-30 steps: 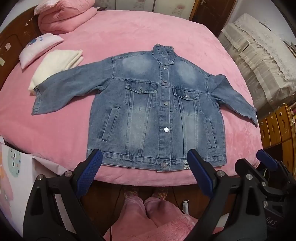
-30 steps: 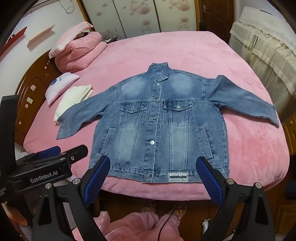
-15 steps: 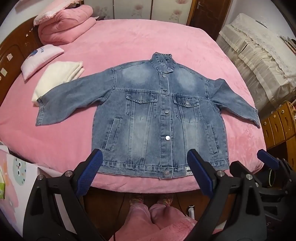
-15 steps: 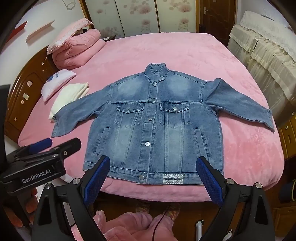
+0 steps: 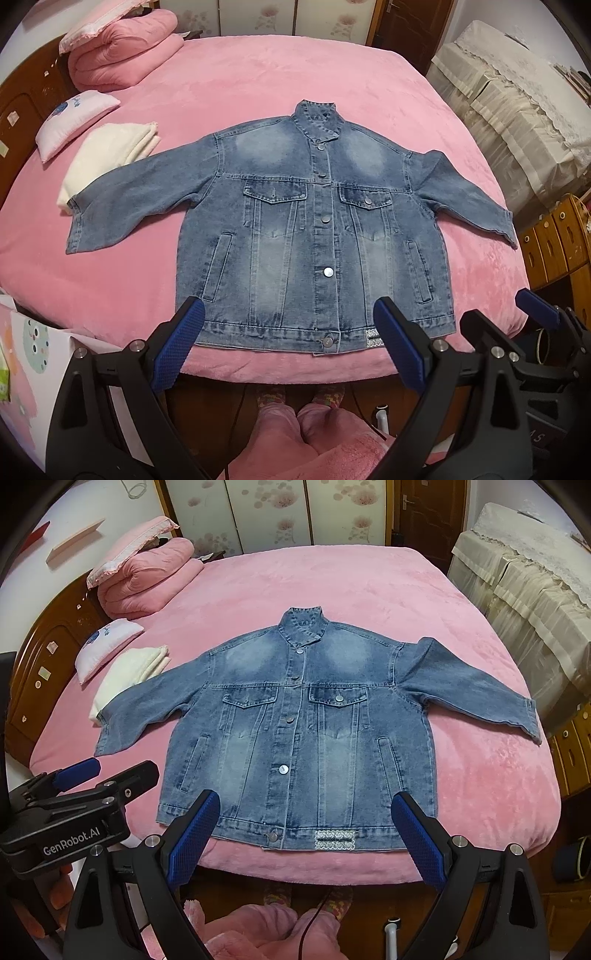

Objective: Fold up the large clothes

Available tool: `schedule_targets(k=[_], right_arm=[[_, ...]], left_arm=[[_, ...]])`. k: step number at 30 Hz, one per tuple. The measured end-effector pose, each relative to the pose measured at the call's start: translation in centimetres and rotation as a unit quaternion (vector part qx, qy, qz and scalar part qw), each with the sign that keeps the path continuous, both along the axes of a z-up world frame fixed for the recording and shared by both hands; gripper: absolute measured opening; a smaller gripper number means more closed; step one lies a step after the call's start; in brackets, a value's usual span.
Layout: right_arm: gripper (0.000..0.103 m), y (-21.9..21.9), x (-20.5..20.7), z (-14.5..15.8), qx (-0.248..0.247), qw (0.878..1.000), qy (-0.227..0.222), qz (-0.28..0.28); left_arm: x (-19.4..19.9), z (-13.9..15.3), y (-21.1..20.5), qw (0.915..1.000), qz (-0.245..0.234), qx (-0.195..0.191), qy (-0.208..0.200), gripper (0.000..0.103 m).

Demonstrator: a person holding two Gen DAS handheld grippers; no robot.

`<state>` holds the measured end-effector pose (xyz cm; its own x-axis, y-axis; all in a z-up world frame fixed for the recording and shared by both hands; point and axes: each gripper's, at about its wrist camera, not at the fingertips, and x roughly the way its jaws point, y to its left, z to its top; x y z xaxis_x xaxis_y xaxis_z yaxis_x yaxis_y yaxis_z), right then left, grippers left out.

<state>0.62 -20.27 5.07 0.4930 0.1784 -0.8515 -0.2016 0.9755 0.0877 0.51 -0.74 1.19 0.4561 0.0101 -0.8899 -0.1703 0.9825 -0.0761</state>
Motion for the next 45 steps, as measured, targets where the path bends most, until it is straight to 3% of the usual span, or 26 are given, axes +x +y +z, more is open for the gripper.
schedule_targets(k=[30, 45], right_arm=[[0.095, 0.0, -0.5, -0.5, 0.007, 1.0, 0.01, -0.015], [0.095, 0.0, -0.3, -1.0, 0.006, 1.0, 0.016, -0.02]], left_arm=[[-0.1, -0.2, -0.8, 0.9995, -0.019, 0.026, 0.005, 0.091], [-0.3, -0.1, -0.9, 0.9995, -0.024, 0.021, 0.001, 0.088]])
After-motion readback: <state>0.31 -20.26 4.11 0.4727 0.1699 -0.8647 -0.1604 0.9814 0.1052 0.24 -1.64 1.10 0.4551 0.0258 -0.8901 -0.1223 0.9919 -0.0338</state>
